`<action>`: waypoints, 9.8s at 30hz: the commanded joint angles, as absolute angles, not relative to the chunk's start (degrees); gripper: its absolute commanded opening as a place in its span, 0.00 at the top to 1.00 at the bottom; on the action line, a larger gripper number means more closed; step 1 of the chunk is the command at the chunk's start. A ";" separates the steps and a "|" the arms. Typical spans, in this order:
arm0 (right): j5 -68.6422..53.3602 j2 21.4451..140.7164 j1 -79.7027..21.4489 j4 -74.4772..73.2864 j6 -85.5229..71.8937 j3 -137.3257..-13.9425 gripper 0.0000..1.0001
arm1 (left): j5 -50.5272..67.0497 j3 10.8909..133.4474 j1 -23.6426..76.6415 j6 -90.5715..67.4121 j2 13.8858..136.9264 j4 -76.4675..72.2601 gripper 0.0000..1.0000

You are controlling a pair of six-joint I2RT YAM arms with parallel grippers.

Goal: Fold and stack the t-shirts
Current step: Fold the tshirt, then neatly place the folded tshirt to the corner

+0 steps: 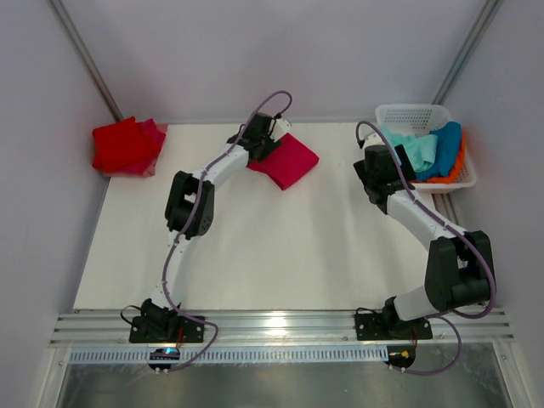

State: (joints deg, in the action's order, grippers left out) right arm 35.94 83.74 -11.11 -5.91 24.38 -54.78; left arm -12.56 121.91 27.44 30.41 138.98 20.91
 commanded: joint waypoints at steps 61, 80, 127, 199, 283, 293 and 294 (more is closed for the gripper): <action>-85.78 154.86 -13.80 62.94 -90.00 -113.21 0.05 | 59.06 114.53 0.88 7.12 123.40 55.55 0.01; -86.48 158.20 -13.80 60.56 -90.52 -112.76 0.04 | 59.67 106.44 0.97 6.42 120.94 51.24 0.01; -93.33 158.66 -11.60 46.58 -82.36 -128.93 0.04 | 57.04 102.48 3.08 4.04 121.29 46.32 0.01; 18.55 107.76 -6.06 3.25 28.74 -88.42 0.01 | 26.54 83.05 1.85 -25.31 103.18 18.63 0.01; 27.86 145.19 -20.48 2.55 39.81 -116.72 0.01 | 27.86 81.82 6.86 -26.90 113.47 18.72 0.01; 28.56 146.69 -20.48 3.69 40.96 -117.68 0.01 | 28.30 82.88 6.86 -27.07 114.96 19.42 0.01; 28.56 146.78 -20.48 3.43 40.96 -117.69 0.01 | 28.56 82.88 6.86 -27.07 115.05 19.42 0.01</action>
State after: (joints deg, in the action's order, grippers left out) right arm 27.16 146.02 -20.36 2.50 40.29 -116.51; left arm 27.68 80.79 6.68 -27.99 116.07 19.00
